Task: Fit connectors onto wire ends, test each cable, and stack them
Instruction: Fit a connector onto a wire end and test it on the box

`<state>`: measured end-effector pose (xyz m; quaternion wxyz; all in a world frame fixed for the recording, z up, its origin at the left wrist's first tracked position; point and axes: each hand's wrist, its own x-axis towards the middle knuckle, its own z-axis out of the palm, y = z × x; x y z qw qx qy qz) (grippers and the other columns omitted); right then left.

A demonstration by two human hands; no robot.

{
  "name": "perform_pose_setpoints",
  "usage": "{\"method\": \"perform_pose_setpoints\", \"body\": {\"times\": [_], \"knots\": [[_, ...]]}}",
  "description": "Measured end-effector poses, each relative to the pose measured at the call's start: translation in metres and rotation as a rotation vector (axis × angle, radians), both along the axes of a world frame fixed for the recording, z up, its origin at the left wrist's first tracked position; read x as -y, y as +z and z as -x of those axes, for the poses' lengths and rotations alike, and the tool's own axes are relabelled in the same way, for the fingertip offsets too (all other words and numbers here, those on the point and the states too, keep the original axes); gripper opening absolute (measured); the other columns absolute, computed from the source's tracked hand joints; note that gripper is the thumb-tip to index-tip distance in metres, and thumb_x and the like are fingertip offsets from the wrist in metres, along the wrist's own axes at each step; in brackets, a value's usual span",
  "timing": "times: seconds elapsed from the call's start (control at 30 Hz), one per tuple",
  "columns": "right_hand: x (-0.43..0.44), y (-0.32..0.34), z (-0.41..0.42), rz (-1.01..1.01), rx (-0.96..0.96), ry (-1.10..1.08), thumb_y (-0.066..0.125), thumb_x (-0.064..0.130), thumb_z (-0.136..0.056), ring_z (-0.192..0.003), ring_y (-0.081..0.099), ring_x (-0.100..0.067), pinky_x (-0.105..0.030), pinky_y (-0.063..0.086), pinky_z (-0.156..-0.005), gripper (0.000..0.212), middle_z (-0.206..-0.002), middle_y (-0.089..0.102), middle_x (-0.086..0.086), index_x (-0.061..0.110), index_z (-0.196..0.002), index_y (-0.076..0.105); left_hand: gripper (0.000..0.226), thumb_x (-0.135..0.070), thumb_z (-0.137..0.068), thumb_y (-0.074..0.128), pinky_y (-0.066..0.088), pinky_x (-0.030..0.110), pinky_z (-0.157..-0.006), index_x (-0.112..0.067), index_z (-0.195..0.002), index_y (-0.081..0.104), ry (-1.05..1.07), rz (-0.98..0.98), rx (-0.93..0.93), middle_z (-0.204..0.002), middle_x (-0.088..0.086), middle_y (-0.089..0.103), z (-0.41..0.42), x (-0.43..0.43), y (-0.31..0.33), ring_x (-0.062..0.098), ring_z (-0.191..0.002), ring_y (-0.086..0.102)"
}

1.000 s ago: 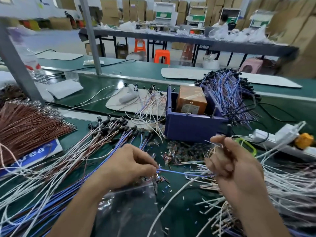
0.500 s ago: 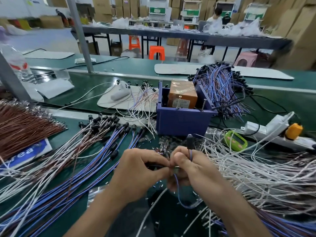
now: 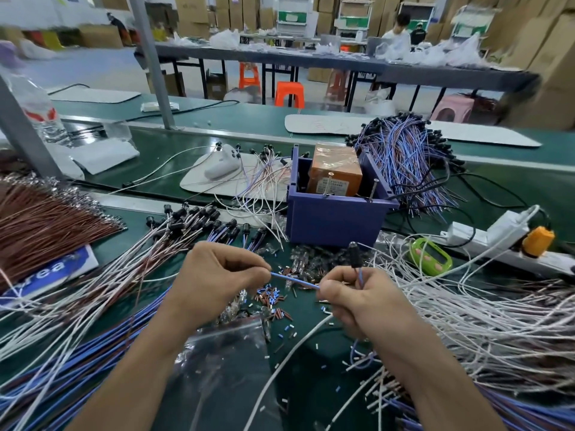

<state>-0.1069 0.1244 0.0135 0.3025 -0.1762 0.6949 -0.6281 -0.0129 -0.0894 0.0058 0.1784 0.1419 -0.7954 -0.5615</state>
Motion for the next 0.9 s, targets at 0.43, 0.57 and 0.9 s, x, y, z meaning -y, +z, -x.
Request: {"method": "perform_pose_setpoints", "body": {"times": [0.43, 0.57, 0.9], "knots": [[-0.003, 0.002, 0.001, 0.067, 0.129, -0.028, 0.056, 0.000, -0.099, -0.032, 0.026, -0.004, -0.015, 0.019, -0.034, 0.011, -0.044, 0.047, 0.005, -0.001, -0.089, 0.059, 0.024, -0.018, -0.067, 0.091, 0.057, 0.020, -0.068, -0.033, -0.085, 0.084, 0.046, -0.171, -0.033, -0.081, 0.003, 0.080, 0.001, -0.011, -0.003, 0.017, -0.072, 0.074], [-0.002, 0.001, 0.000, 0.075, 0.132, -0.005, 0.058, 0.002, -0.098, -0.035, 0.022, -0.007, -0.016, 0.016, -0.037, 0.014, -0.047, 0.038, -0.002, 0.000, -0.084, 0.060, 0.022, -0.027, -0.057, 0.088, 0.056, 0.018, -0.067, -0.022, -0.078, 0.084, 0.059, -0.279, -0.068, -0.076, 0.010, 0.078, 0.001, -0.013, 0.001, 0.016, -0.070, 0.073], [-0.008, 0.001, 0.005, 0.253, 0.246, -0.051, 0.055, 0.008, -0.098, -0.037, 0.022, -0.009, -0.020, 0.017, -0.037, 0.034, -0.048, 0.041, -0.006, 0.011, -0.065, 0.063, 0.013, -0.025, -0.060, 0.081, 0.054, 0.024, -0.075, -0.016, -0.070, 0.082, 0.168, -0.781, -0.226, -0.077, 0.005, 0.075, 0.008, -0.023, 0.006, 0.009, -0.069, 0.066]]}}
